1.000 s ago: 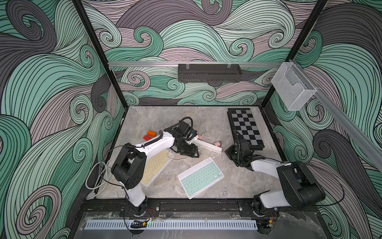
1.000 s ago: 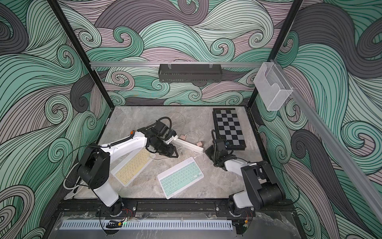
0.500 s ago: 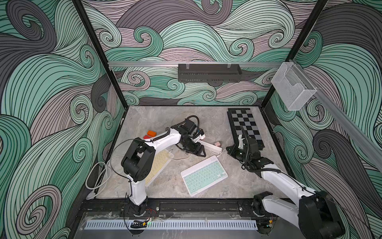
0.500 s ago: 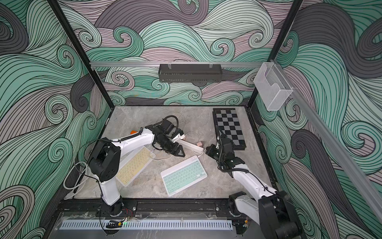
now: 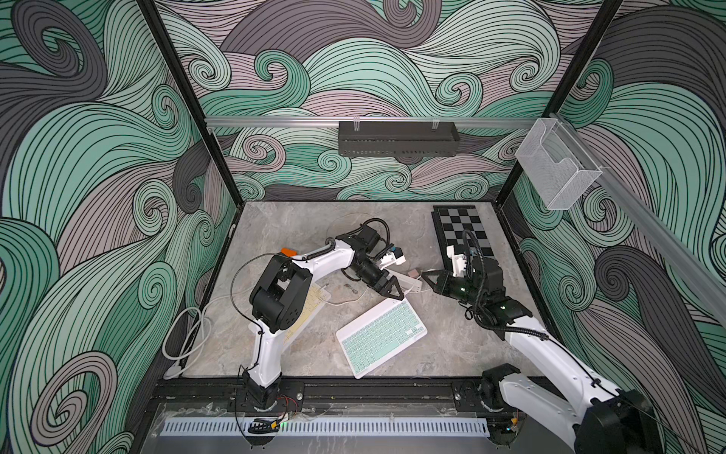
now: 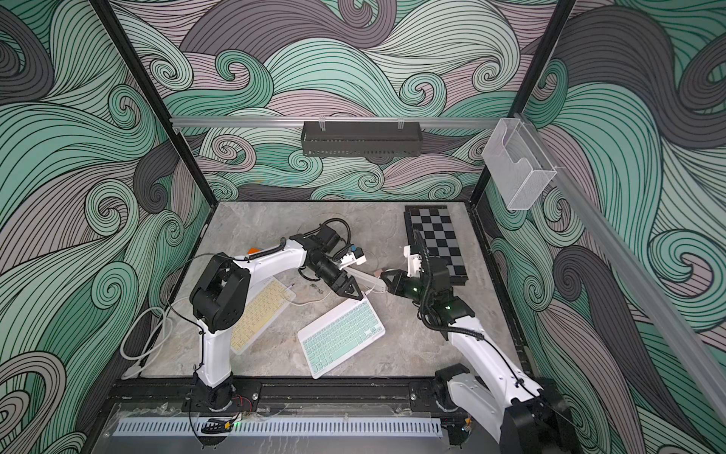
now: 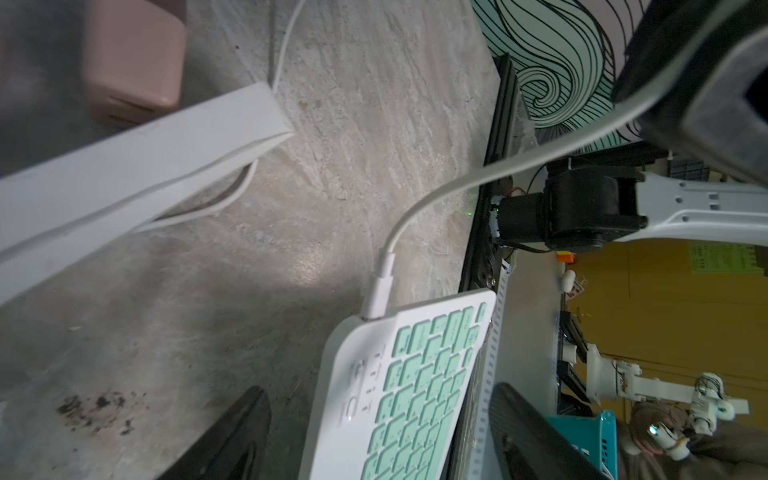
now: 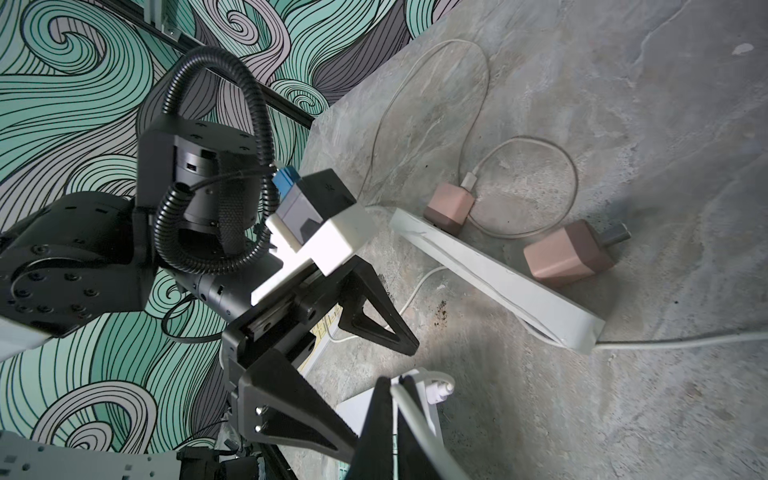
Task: Unplug the wireless keyboard
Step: Pick up the keyboard from the center of the board.
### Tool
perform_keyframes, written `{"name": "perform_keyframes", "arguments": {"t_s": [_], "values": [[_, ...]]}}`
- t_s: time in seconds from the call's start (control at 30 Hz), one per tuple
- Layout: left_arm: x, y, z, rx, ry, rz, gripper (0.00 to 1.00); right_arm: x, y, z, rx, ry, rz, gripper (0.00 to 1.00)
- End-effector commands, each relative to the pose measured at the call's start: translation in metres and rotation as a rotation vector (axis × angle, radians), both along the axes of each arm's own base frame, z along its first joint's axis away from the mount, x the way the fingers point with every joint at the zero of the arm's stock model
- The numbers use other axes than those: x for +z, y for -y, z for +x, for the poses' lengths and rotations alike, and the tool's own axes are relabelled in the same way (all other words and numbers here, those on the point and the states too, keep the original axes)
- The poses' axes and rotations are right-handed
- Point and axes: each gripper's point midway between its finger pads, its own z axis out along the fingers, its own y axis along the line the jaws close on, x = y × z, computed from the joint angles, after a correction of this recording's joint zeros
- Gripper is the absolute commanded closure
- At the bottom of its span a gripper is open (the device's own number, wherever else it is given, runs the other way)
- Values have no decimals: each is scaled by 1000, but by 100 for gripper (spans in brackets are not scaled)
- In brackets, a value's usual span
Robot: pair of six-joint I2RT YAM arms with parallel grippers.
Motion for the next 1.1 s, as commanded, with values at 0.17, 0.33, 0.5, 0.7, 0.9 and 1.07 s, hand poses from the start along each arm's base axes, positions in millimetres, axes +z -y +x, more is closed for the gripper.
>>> {"name": "perform_keyframes", "arguments": {"t_s": [0.17, 0.33, 0.5, 0.7, 0.9, 1.07], "values": [[3, -3, -33, -127, -131, -85, 34, 31, -10, 19, 38, 80, 34, 100], [-9, -7, -33, -126, -141, -40, 64, 29, -11, 25, 28, 75, 37, 100], [-9, -7, -32, -128, -150, -41, 100, 23, -9, 24, 21, 62, 32, 100], [-1, -5, -32, -131, -139, -65, 100, 5, -9, 10, 71, 36, -6, 88], [21, -6, -28, -130, -132, -138, 100, -30, -35, -36, 362, -7, 69, 47], [29, -6, -23, -125, -129, -157, 100, -25, -47, -40, 401, 28, 126, 50]]}}
